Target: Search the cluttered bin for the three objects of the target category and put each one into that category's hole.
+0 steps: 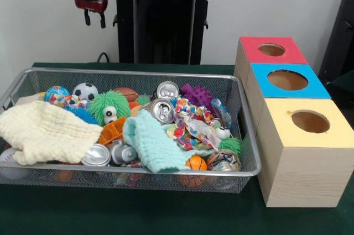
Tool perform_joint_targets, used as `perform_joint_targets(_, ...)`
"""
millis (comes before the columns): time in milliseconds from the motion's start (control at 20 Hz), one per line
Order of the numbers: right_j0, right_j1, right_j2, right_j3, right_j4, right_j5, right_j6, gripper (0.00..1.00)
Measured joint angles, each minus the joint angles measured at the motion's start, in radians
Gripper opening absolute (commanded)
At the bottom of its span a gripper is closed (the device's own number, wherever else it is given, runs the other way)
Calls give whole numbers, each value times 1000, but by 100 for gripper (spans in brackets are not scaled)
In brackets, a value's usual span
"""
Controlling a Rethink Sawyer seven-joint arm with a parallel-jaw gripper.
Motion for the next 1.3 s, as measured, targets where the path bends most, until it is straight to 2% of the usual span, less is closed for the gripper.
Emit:
perform_joint_targets(450,-42,0,0,-8,-26,12,0,100)
perform_joint_targets(950,-60,0,8,-14,-57,79,0,100)
perform_joint_targets(1300,-63,0,13,-15,-57,88,0,100)
